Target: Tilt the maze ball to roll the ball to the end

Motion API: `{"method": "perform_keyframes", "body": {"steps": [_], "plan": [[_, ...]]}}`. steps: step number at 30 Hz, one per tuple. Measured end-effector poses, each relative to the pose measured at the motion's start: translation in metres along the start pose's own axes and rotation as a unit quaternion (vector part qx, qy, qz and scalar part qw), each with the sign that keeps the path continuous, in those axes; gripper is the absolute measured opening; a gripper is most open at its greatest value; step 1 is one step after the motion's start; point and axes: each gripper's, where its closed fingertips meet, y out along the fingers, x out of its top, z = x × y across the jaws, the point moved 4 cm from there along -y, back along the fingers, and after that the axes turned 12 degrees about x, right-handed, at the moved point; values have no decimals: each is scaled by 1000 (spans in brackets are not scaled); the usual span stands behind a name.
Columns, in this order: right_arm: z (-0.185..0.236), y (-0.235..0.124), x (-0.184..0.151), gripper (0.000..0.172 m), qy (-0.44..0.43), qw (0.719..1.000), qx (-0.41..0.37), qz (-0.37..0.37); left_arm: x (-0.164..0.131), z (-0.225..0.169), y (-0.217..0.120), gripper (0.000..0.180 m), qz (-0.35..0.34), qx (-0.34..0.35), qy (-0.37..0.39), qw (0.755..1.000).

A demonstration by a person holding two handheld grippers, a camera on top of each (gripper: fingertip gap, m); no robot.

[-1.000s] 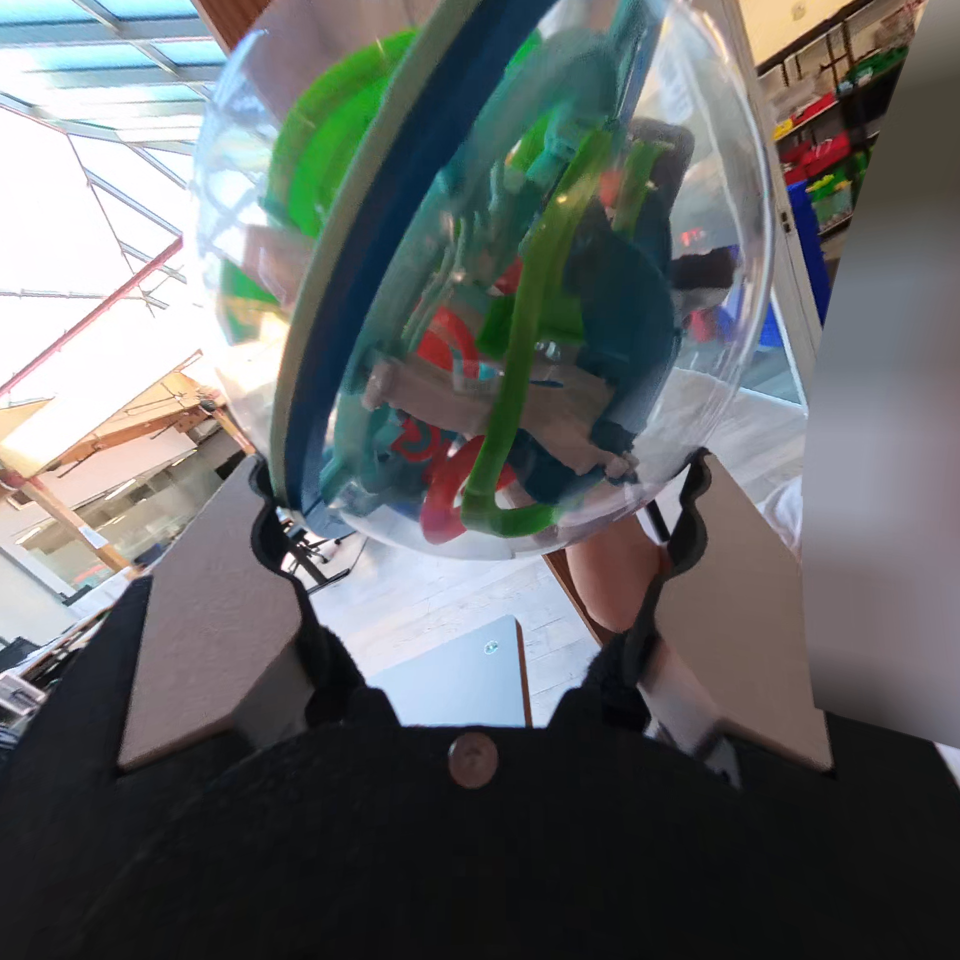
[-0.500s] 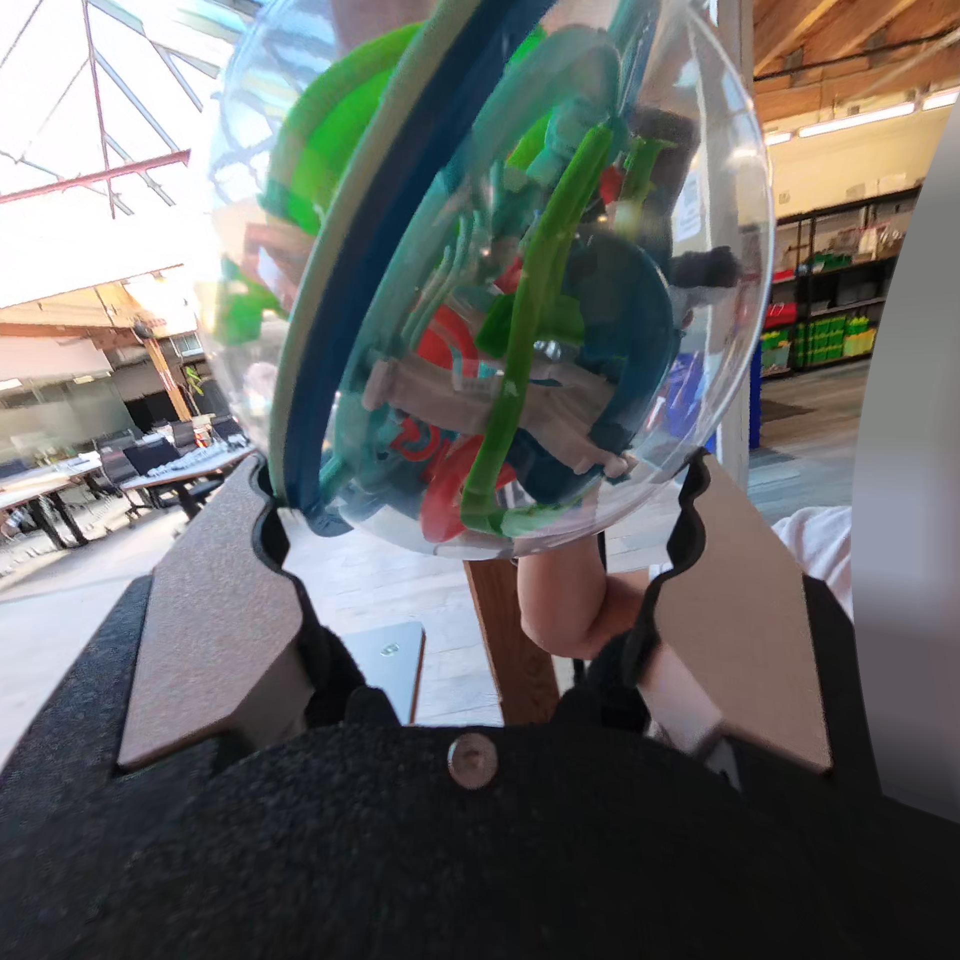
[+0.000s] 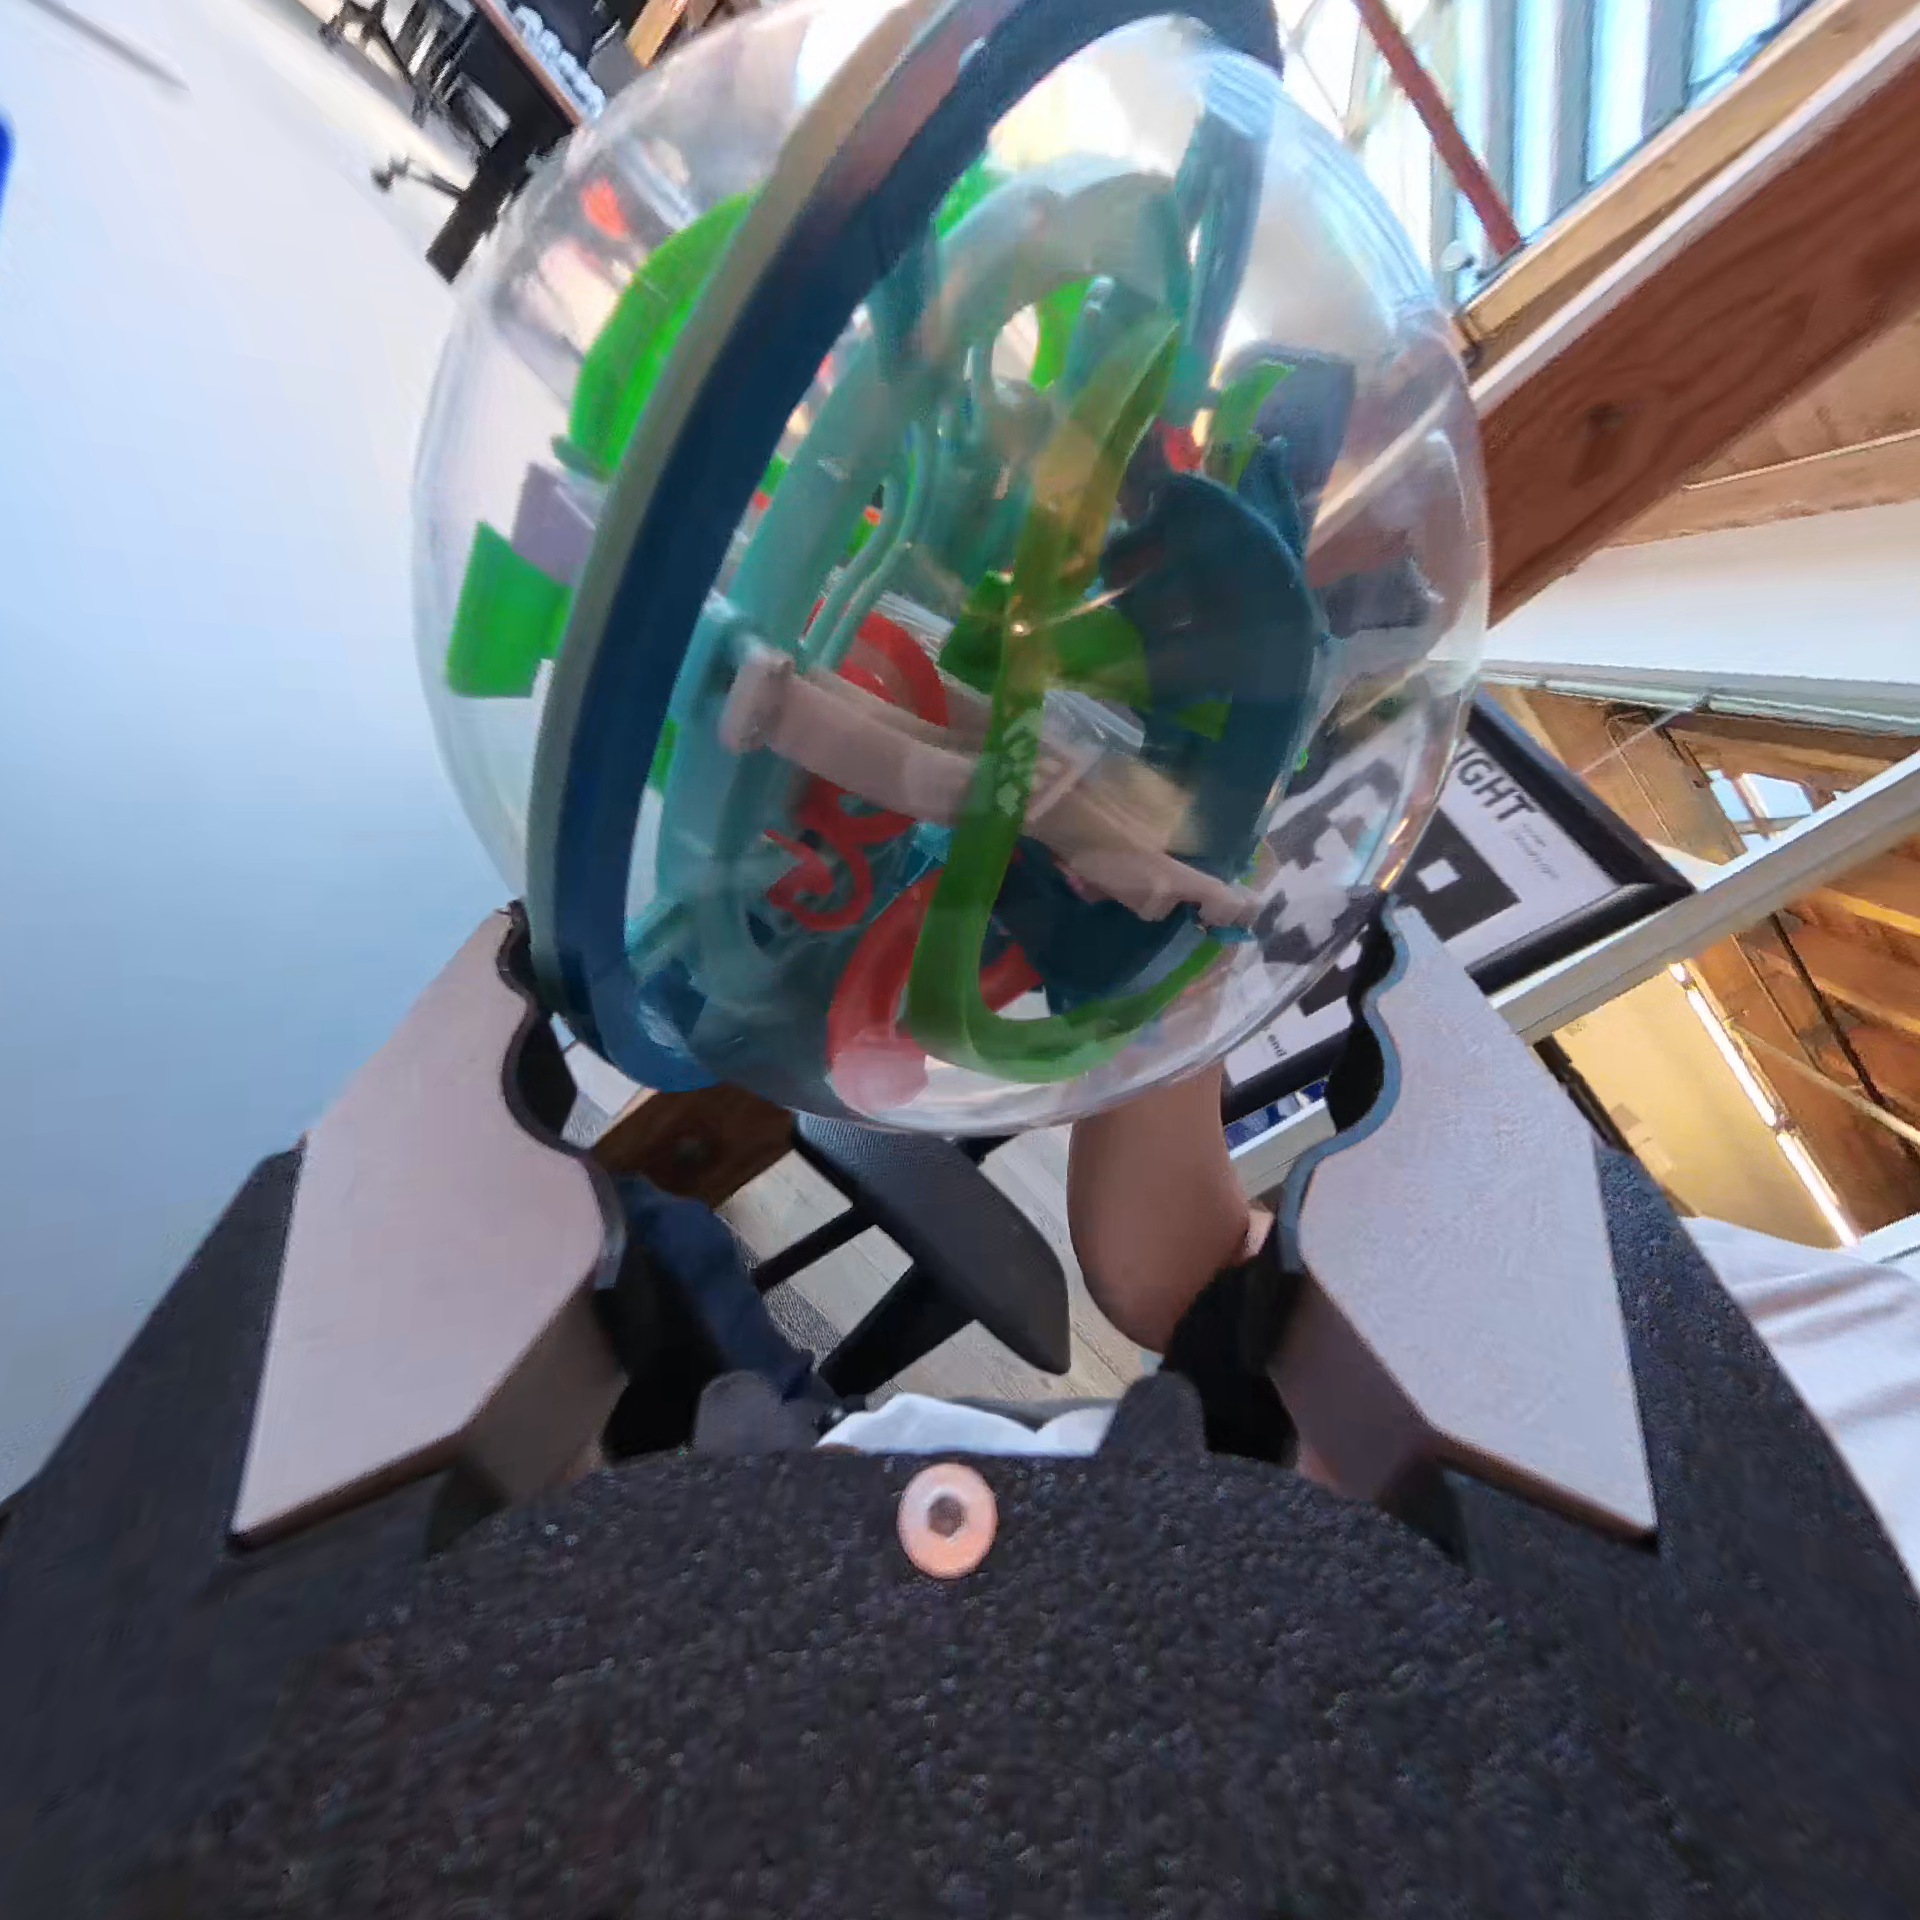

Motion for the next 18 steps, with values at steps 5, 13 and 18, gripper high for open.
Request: {"method": "perform_keyframes", "body": {"steps": [5,13,18], "plan": [[-54,7,-36,149,64,997,19,36,-20,46,12,147,39,31,-48,998],[-99,17,-47,149,96,992,54,65,-18,78,23,146,69,72,-56,993],[-115,22,-49,150,91,992,68,56,-23,88,29,144,94,92,-29,991]]}}
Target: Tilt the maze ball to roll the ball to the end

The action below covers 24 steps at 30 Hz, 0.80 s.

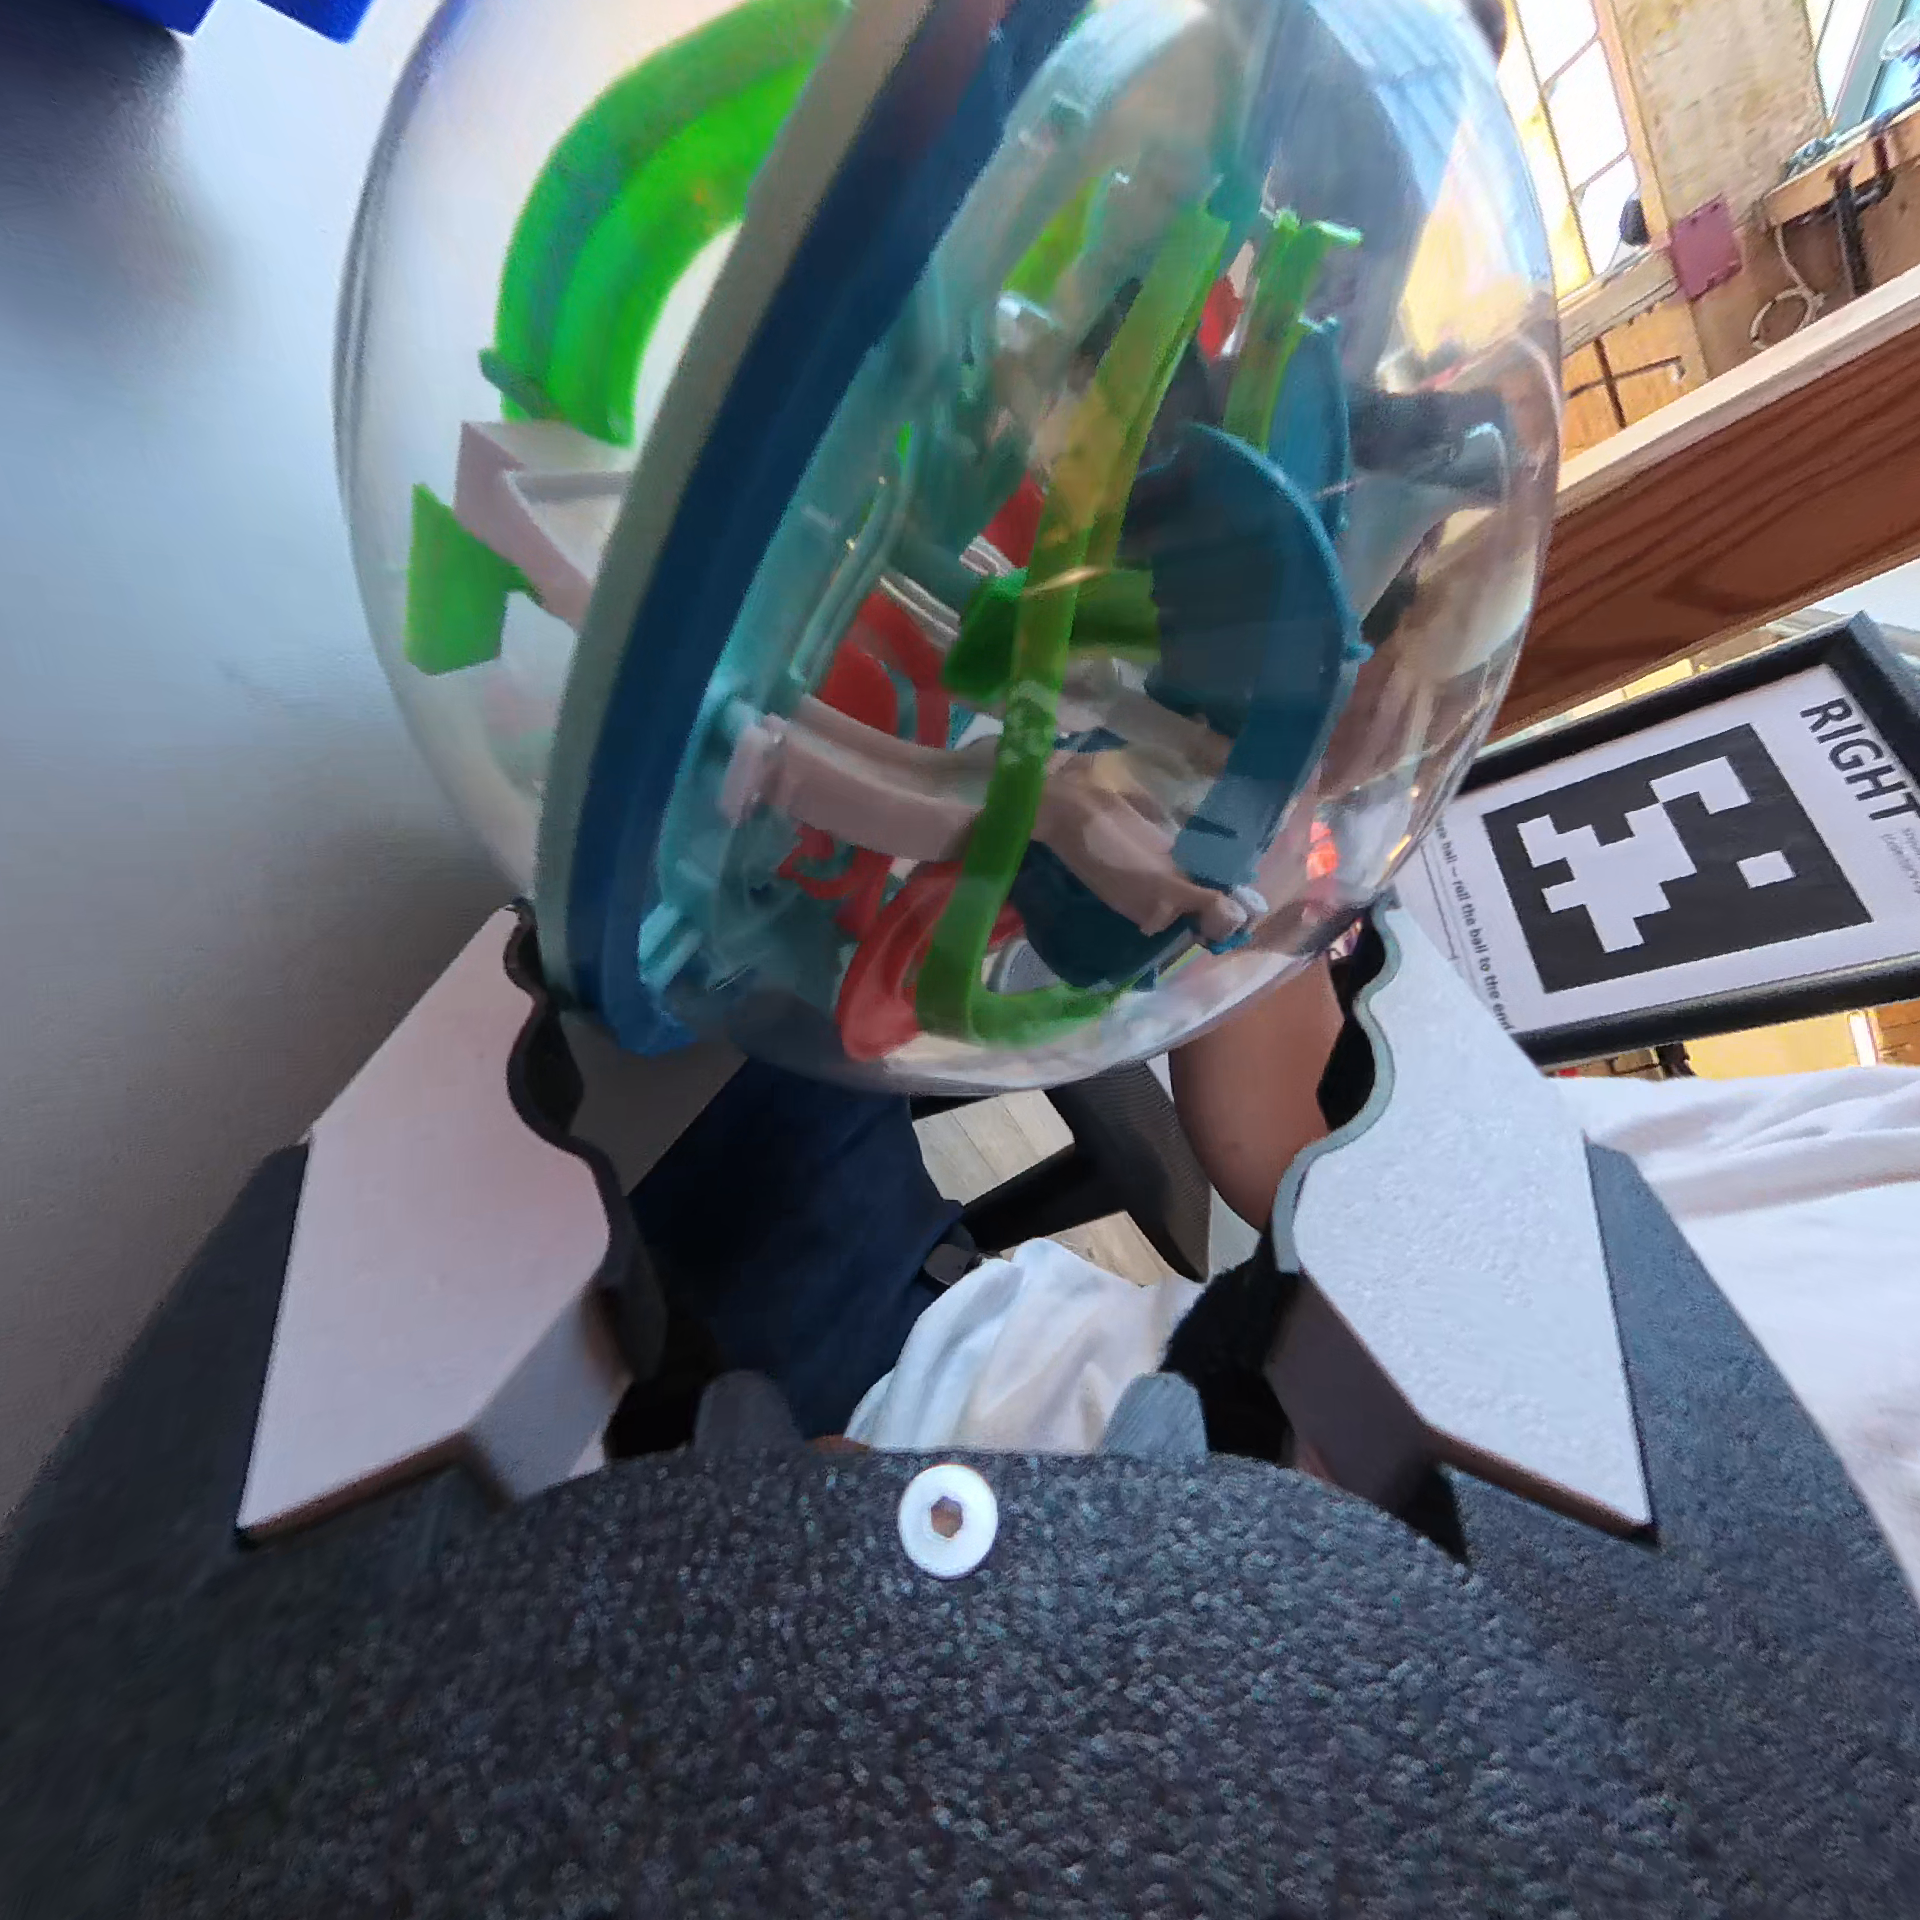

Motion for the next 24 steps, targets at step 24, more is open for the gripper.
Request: {"method": "perform_keyframes", "body": {"steps": [24], "plan": [[-5,-18,3,147,-42,992,108,54,92,-22,14,150,143,-60,346,925]]}}
